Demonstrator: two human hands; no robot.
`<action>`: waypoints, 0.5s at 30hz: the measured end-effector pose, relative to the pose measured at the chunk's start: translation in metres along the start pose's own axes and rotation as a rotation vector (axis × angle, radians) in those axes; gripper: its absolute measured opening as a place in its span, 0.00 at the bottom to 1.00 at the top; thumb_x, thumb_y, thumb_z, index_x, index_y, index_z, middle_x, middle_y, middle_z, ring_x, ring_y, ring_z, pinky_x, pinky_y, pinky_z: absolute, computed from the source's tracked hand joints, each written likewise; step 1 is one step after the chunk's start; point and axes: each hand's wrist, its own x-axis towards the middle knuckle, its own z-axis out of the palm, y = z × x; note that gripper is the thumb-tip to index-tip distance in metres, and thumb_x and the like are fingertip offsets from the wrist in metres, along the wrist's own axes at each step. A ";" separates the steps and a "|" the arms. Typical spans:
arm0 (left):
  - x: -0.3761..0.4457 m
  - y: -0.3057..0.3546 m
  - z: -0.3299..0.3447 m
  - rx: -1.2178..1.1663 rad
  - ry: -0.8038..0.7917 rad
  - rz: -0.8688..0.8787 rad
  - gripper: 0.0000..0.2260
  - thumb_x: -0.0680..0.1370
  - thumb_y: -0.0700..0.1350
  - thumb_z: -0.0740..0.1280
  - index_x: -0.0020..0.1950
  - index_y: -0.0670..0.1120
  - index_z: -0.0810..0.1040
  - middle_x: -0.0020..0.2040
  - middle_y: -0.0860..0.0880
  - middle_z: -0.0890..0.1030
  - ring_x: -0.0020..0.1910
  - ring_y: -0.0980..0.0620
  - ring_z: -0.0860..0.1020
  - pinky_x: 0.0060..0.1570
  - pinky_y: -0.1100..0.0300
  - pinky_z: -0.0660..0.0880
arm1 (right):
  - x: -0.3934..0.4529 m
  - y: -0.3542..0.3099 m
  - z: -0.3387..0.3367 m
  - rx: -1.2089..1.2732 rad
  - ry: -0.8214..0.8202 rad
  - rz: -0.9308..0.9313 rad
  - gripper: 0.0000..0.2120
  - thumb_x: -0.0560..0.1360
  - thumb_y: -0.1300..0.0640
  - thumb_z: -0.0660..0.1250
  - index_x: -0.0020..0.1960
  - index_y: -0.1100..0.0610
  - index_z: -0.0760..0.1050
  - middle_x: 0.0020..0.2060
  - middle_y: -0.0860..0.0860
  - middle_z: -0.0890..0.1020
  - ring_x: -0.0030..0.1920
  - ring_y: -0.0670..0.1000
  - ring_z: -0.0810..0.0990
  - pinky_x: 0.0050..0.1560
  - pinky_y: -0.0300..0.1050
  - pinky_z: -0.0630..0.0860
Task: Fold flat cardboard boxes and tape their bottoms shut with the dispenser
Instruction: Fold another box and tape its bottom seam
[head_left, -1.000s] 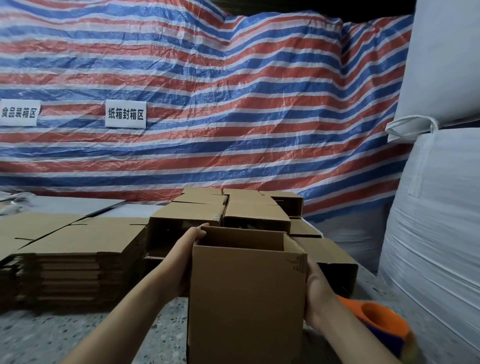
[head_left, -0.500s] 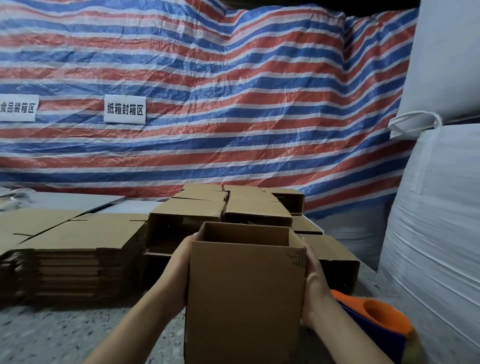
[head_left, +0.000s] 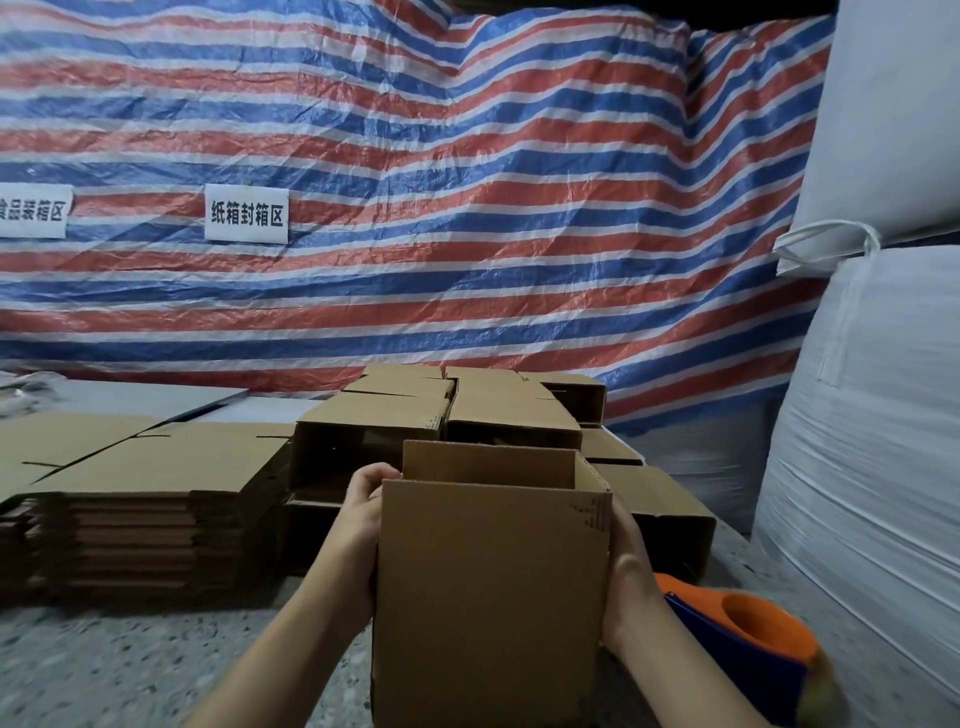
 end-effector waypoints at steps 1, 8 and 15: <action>-0.003 0.002 0.001 0.005 -0.035 0.010 0.06 0.78 0.38 0.67 0.51 0.48 0.77 0.35 0.45 0.83 0.29 0.49 0.81 0.25 0.58 0.78 | -0.003 -0.001 0.002 -0.003 -0.002 -0.005 0.27 0.82 0.38 0.55 0.44 0.55 0.84 0.38 0.57 0.86 0.36 0.56 0.86 0.33 0.48 0.81; -0.006 0.005 -0.001 0.025 -0.066 -0.015 0.07 0.78 0.37 0.67 0.54 0.43 0.80 0.39 0.40 0.84 0.32 0.47 0.82 0.27 0.57 0.78 | -0.009 -0.005 0.004 -0.057 0.064 0.066 0.30 0.79 0.36 0.57 0.34 0.54 0.86 0.34 0.56 0.86 0.32 0.55 0.85 0.29 0.45 0.79; -0.006 0.007 -0.009 0.044 -0.160 -0.020 0.09 0.72 0.51 0.71 0.45 0.47 0.86 0.39 0.41 0.84 0.32 0.48 0.82 0.29 0.57 0.78 | -0.012 -0.015 0.005 -0.273 0.139 0.156 0.27 0.84 0.49 0.58 0.28 0.53 0.76 0.23 0.51 0.78 0.21 0.48 0.76 0.22 0.38 0.73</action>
